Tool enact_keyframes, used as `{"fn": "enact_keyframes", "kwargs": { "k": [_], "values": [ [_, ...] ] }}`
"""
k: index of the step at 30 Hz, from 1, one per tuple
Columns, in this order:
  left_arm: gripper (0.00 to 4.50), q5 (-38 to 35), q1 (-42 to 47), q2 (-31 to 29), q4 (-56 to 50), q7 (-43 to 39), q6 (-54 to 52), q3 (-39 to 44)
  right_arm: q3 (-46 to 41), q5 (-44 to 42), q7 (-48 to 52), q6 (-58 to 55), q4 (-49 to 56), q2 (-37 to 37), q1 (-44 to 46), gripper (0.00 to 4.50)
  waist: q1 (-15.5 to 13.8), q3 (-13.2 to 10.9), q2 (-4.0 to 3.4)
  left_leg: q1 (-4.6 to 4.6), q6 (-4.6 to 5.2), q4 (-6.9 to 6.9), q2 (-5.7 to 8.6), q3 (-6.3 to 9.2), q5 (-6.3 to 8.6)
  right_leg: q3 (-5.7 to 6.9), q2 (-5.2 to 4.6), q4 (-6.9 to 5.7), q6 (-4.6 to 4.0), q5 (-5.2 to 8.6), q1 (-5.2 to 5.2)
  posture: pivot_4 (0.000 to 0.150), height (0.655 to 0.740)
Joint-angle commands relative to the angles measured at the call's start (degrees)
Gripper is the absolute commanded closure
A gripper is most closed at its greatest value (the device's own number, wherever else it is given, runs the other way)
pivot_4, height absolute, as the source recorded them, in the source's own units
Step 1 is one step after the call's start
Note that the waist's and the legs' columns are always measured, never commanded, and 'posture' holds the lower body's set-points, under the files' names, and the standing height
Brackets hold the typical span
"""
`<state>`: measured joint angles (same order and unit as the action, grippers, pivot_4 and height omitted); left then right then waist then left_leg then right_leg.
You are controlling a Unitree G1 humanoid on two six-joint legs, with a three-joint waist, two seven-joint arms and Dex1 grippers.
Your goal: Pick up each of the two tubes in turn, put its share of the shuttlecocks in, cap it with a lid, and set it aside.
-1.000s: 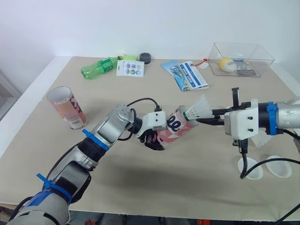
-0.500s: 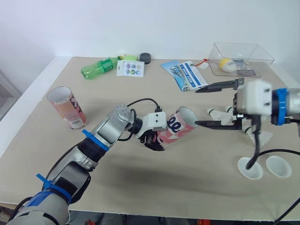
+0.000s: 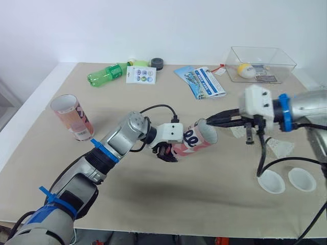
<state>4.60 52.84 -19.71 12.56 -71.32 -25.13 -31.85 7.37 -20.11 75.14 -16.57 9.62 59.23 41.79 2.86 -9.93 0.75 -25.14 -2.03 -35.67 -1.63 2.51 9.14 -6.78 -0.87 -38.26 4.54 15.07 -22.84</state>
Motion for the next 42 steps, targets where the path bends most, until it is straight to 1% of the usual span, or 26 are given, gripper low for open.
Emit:
{"fn": "enact_keyframes", "kwargs": {
  "k": [1,6,8,13,20,23,26,31,34,35,36,37,38,39,40,41,42],
  "values": [
    [0.95,0.93,1.05,-0.11,-0.55,0.04,-0.79,-0.35,2.77,3.58,3.24,2.2,-0.92,-0.72,3.0,4.45,-0.07,0.0,0.0,-0.01,0.0,0.0,0.01,-0.01,0.0,0.0,-0.01,0.0,0.02,0.02,0.0,0.15,0.74],
    [0.95,0.21,1.08,0.43,-0.97,-0.06,-1.7,0.16,8.35,8.72,7.77,6.61,-2.99,-3.48,6.42,4.45,-0.1,0.01,-0.01,-0.02,0.0,0.02,0.01,0.01,0.0,0.0,0.0,-0.01,0.02,0.05,-0.02,0.15,0.74],
    [0.95,0.2,1.14,0.53,-1.0,-0.04,-1.86,0.17,9.43,9.73,8.69,6.74,-3.62,-4.57,7.33,4.45,-0.1,0.0,-0.01,-0.02,0.0,0.02,0.01,0.01,0.0,0.0,0.0,-0.03,0.01,0.05,-0.03,0.15,0.74],
    [0.95,-0.14,1.46,1.42,-0.87,0.07,-2.29,0.23,16.02,15.7,12.09,7.43,-6.23,-9.07,12.64,4.45,-0.09,0.01,-0.01,-0.02,-0.01,-0.01,0.01,0.01,0.0,0.0,0.0,-0.04,0.0,0.03,-0.02,0.15,0.74],
    [0.95,-0.39,1.41,1.78,-1.07,0.22,-2.7,0.42,19.85,19.98,14.84,7.57,-9.84,-13.25,16.0,4.45,-0.05,0.01,-0.01,-0.02,-0.02,-0.01,0.01,0.04,-0.01,0.03,0.0,-0.09,-0.08,0.0,-0.03,0.15,0.74],
    [0.95,-0.46,1.26,1.78,-1.19,0.35,-2.88,0.54,20.0,19.9,15.7,7.51,-9.82,-14.17,16.14,4.45,-0.04,0.01,-0.01,0.05,-0.03,-0.02,-0.01,0.04,-0.02,0.04,0.02,-0.17,-0.07,0.01,-0.03,0.15,0.74],
    [0.95,-0.63,0.7,1.63,-1.5,0.41,-3.1,0.6,18.17,17.97,16.47,5.99,-8.83,-14.15,16.86,4.45,-0.02,0.01,-0.01,0.08,-0.06,-0.06,-0.02,0.05,-0.04,0.04,0.04,-0.28,-0.08,0.01,-0.04,0.15,0.74],
    [0.95,-0.78,-0.21,1.25,-1.63,0.41,-3.29,0.62,11.35,10.47,17.29,-0.51,-6.58,-11.52,17.73,4.45,-0.07,0.0,-0.01,0.06,-0.06,-0.08,-0.02,0.04,-0.05,0.04,0.04,-0.33,-0.09,0.04,-0.07,0.15,0.74],
    [0.95,-0.92,-0.21,1.12,-1.16,0.38,-3.03,0.77,9.1,7.65,16.42,-5.33,-5.76,-10.45,17.51,4.45,-0.1,0.0,0.0,-0.02,-0.07,-0.05,0.02,0.07,-0.05,0.03,0.02,-0.41,-0.28,0.05,-0.12,0.15,0.74],
    [0.95,-0.94,-0.11,1.16,-0.82,0.43,-2.89,0.82,8.92,7.62,16.6,-5.51,-5.78,-9.51,17.18,4.18,-0.1,0.0,0.0,-0.02,-0.07,-0.03,0.02,0.09,-0.05,0.04,0.02,-0.42,-0.34,0.07,-0.12,0.15,0.74],
    [0.95,-0.96,-0.02,1.23,-0.53,0.49,-2.78,0.87,8.57,8.2,16.38,-3.01,-6.22,-9.03,16.65,3.85,-0.1,0.0,0.0,-0.01,-0.07,-0.03,0.02,0.09,-0.05,0.05,0.02,-0.43,-0.35,0.08,-0.14,0.15,0.74],
    [0.95,-0.98,0.05,1.27,-0.35,0.54,-2.71,0.88,8.42,8.61,16.15,-0.95,-6.52,-8.72,16.3,3.65,-0.09,0.0,0.0,-0.01,-0.07,-0.01,0.03,0.1,-0.05,0.06,0.02,-0.45,-0.36,0.1,-0.14,0.15,0.74],
    [0.95,-1.01,0.06,1.26,-0.31,0.55,-2.67,0.85,7.81,7.92,15.88,-1.71,-6.19,-8.22,15.94,3.29,-0.09,0.0,0.0,0.0,-0.07,-0.01,0.02,0.1,-0.05,0.06,0.03,-0.45,-0.3,0.13,-0.15,0.15,0.74],
    [0.95,-1.05,0.06,1.2,-0.29,0.53,-2.64,0.82,6.88,6.91,15.61,-3.2,-5.67,-7.63,15.65,2.81,-0.09,0.0,0.0,0.0,-0.07,-0.01,0.02,0.1,-0.05,0.07,0.02,-0.46,-0.16,0.22,-0.17,0.15,0.74],
    [0.95,-1.09,0.05,1.16,-0.27,0.52,-2.63,0.81,6.11,6.5,15.08,-4.17,-5.38,-7.15,15.49,2.63,-0.09,0.0,0.0,0.0,-0.07,-0.01,0.02,0.1,-0.05,0.07,0.03,-0.47,-0.12,0.24,-0.17,0.15,0.74],
    [0.95,-1.12,0.02,1.1,-0.3,0.49,-2.65,0.81,4.9,5.82,14.83,-5.48,-5.0,-6.03,15.04,2.02,-0.06,0.0,0.0,-0.01,-0.07,-0.02,0.02,0.1,-0.05,0.06,0.02,-0.49,-0.12,0.24,-0.18,0.15,0.74],
    [0.95,-1.15,0.0,1.06,-0.31,0.48,-2.67,0.82,3.87,5.46,14.61,-5.89,-4.83,-4.97,14.43,1.7,-0.09,0.0,0.0,0.0,-0.07,-0.03,0.02,0.09,-0.05,0.06,0.02,-0.52,-0.12,0.24,-0.19,0.15,0.74]
  ]
}}
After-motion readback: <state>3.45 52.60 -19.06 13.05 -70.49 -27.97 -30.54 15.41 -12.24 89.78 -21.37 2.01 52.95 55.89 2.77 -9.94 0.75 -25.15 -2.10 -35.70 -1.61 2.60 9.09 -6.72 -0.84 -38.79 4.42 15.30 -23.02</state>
